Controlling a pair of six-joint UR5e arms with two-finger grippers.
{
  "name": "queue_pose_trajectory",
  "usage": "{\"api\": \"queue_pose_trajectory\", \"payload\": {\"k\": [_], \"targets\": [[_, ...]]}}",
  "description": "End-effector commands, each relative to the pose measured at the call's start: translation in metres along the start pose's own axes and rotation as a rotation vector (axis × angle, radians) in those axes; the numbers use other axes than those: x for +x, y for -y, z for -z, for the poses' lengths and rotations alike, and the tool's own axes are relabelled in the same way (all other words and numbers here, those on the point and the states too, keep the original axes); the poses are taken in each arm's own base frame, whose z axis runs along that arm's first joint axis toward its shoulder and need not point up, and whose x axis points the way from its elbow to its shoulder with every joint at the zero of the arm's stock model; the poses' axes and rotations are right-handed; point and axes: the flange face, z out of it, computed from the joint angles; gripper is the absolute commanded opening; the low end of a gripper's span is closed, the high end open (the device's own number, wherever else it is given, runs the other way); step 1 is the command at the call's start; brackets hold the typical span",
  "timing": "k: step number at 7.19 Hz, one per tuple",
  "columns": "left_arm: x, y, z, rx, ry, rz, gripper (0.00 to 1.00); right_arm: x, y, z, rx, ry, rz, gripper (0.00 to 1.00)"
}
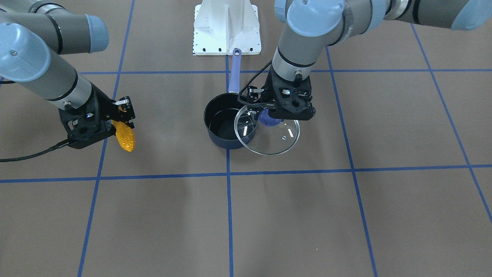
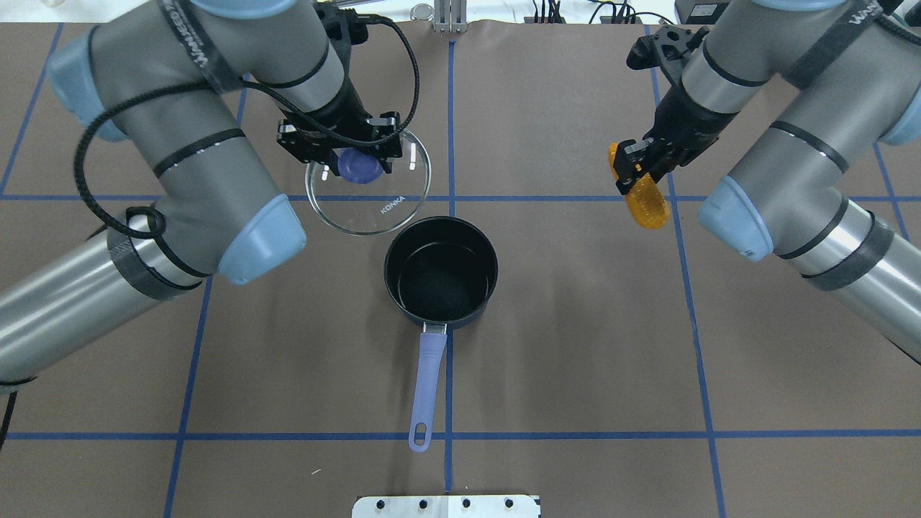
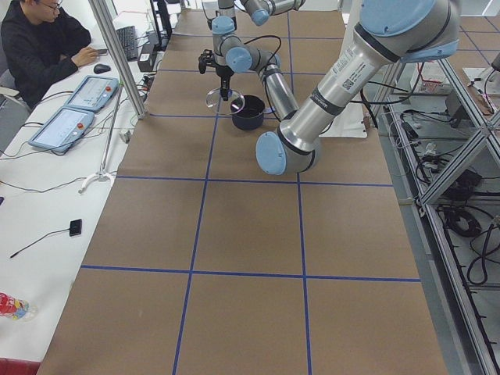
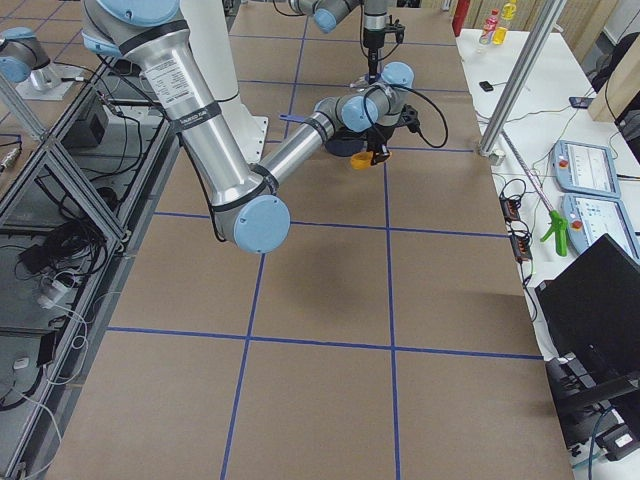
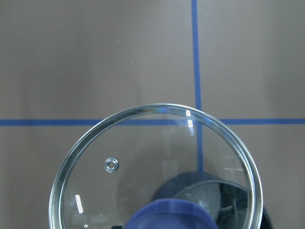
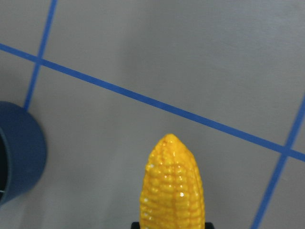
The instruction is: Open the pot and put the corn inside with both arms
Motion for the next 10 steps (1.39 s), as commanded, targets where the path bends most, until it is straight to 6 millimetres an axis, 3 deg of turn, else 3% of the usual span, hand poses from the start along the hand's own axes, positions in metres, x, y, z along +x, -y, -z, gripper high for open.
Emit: {"api": "queue_pose_trajectory", "payload": {"k": [1, 3, 5, 6, 7, 10], "targets": [[-0.041, 0.025, 0.021, 0.026, 0.038, -0.033, 0.6, -0.071, 0.006, -0.013, -0.008, 0.026, 0.022, 0.2], [-0.07, 0.042, 0.039, 0.018, 0.021, -0.037, 0.6, -0.131, 0.019, -0.035, -0.016, 0.018, 0.084, 0.2], [-0.089, 0.047, 0.036, 0.015, 0.038, -0.056, 0.6, -0.195, 0.043, -0.048, -0.015, 0.013, 0.111, 0.2], [-0.095, 0.05, 0.036, 0.017, 0.043, -0.048, 0.6, -0.214, 0.049, -0.055, -0.022, 0.01, 0.11, 0.2], [-0.098, 0.051, 0.036, 0.017, 0.044, -0.045, 0.6, -0.228, 0.046, -0.065, -0.037, 0.012, 0.119, 0.2], [-0.1, 0.053, 0.031, 0.009, 0.049, -0.04, 0.6, -0.246, 0.031, -0.099, -0.063, -0.022, 0.147, 0.21]]}}
